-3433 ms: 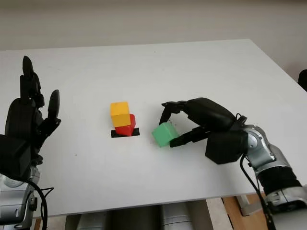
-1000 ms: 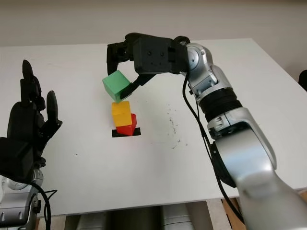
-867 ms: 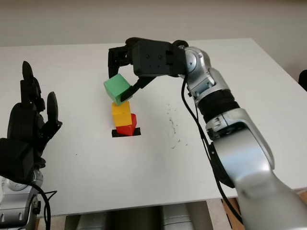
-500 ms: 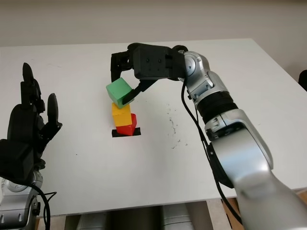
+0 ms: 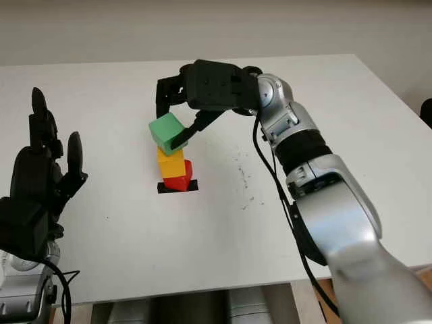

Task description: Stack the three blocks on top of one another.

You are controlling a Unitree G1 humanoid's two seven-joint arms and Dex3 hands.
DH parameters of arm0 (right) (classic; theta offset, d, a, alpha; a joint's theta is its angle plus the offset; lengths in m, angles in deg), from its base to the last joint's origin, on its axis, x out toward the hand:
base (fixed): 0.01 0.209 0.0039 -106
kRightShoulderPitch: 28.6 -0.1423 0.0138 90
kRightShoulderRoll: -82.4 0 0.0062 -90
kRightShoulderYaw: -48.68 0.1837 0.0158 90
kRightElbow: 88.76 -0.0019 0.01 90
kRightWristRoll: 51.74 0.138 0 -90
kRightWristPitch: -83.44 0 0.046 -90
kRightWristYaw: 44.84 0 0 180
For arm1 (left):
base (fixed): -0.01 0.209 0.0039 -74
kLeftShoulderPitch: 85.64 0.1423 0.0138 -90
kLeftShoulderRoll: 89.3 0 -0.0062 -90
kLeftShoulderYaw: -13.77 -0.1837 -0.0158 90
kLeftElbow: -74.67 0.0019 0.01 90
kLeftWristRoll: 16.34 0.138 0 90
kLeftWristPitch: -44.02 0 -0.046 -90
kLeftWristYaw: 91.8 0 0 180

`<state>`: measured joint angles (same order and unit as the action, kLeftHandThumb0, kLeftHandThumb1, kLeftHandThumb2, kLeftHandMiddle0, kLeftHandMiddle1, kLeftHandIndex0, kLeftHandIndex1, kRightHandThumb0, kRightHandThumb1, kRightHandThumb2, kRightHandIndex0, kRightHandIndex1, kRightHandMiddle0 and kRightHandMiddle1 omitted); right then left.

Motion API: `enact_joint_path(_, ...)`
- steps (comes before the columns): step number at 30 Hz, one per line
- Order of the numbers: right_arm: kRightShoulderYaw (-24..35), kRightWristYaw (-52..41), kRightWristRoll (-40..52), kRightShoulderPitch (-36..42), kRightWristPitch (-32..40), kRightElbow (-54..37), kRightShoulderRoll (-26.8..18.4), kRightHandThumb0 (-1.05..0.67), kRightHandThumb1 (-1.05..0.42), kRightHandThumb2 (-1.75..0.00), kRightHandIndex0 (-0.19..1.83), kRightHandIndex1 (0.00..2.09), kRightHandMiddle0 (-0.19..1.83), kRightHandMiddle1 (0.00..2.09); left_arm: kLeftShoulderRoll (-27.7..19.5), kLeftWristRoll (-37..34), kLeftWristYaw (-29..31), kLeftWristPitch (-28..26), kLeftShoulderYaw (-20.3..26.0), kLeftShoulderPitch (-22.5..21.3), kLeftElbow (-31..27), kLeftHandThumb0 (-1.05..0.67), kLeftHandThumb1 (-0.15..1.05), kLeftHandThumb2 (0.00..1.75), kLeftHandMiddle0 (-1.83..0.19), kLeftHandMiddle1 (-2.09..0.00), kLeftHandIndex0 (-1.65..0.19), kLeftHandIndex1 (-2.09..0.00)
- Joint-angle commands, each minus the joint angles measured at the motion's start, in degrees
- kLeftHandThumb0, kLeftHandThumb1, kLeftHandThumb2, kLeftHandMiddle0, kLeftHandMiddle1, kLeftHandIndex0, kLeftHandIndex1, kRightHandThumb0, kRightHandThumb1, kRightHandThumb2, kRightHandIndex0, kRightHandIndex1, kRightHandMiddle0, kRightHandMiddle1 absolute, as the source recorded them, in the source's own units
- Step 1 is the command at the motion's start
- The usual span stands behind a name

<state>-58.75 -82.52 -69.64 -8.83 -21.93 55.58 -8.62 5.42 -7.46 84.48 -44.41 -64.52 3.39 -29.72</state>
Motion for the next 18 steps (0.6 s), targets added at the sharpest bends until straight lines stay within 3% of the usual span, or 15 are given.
enact_joint_path(1, 0.63, -0.45, 0.74, -0.61, 0.11, 0.54, 0.48, -0.46, -0.92, -0.06, 0.36, 0.06, 0.35, 1.59, 0.05, 0.32, -0.25, 0.12, -0.34, 0.43, -0.44, -0.8, 1.05, 0.67, 0.19, 0.0, 0.19, 0.0)
enact_joint_path(18, 0.09, -0.97, 0.11, -0.4, 2.88, 0.77, 0.78, -0.45, -0.93, -0.05, 0.35, 0.05, 0.36, 1.59, 0.63, 0.09, -0.1, -0.33, -0.75, 0.71, -1.24, -0.79, 1.05, 0.66, 0.19, 0.0, 0.19, 0.0)
